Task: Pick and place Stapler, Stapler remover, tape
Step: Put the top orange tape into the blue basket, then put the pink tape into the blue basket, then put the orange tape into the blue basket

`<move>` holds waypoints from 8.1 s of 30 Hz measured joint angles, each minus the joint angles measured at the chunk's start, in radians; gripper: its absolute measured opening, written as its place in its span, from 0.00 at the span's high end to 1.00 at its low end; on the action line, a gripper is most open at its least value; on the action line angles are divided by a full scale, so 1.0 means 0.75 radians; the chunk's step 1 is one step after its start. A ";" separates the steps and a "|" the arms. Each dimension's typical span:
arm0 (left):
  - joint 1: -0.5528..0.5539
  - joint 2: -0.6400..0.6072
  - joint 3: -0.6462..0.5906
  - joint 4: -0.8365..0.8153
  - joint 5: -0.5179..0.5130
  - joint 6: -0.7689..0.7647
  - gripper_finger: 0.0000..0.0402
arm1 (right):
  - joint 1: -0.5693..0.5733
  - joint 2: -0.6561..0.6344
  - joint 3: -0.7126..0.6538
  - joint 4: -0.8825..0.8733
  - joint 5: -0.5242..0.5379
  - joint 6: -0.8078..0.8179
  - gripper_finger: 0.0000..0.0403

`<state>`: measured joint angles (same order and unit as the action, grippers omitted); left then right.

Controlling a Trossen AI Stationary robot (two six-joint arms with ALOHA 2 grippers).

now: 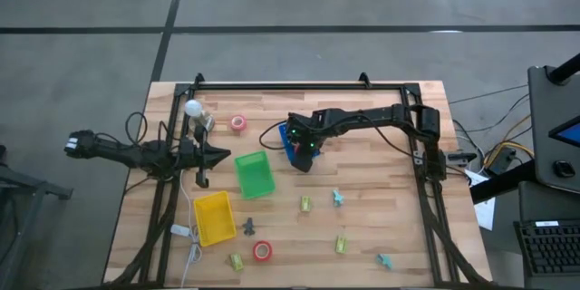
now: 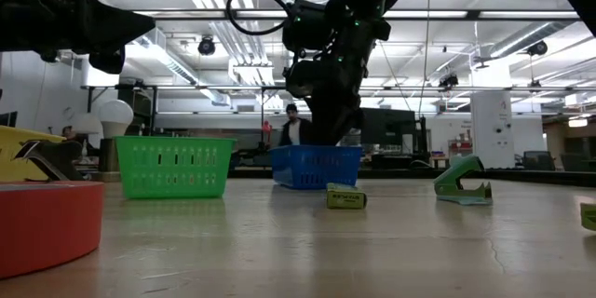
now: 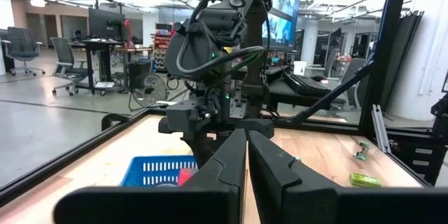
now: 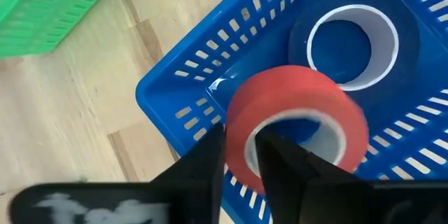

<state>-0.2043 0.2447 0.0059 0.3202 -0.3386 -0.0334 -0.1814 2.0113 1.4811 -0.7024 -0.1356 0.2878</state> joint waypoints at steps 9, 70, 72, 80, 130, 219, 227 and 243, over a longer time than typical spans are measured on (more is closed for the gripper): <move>0.000 0.000 0.000 0.000 0.000 0.000 0.94 | -0.001 -0.015 0.014 -0.002 0.007 0.006 0.54; 0.003 0.014 0.000 0.235 -0.012 -0.112 0.94 | 0.755 -1.180 -1.154 0.821 0.638 0.138 0.98; 0.003 0.023 0.000 0.319 -0.004 -0.177 0.94 | 0.754 -1.197 -1.180 0.820 0.638 0.131 0.98; 0.013 0.108 0.003 0.432 -0.191 -0.476 0.94 | 0.752 -1.235 -1.249 0.878 0.640 0.070 0.98; 0.880 1.739 1.030 -0.946 -0.060 -0.759 0.45 | 0.616 -1.301 -1.268 1.072 0.635 -0.273 0.98; 0.523 2.013 1.346 -0.301 0.157 -0.721 0.69 | 0.616 -1.300 -1.291 1.085 0.637 -0.244 0.98; 0.507 1.956 1.365 -0.302 0.298 -0.714 0.55 | 0.616 -1.300 -1.291 1.084 0.637 -0.244 0.98; 0.098 1.653 1.362 -0.721 0.679 -0.408 0.58 | 0.616 -1.300 -1.310 1.085 0.637 -0.237 0.98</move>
<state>-0.1307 1.4845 1.0271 -0.2207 0.1706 -0.3397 0.2810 1.0367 0.4988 0.1114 0.3420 0.1101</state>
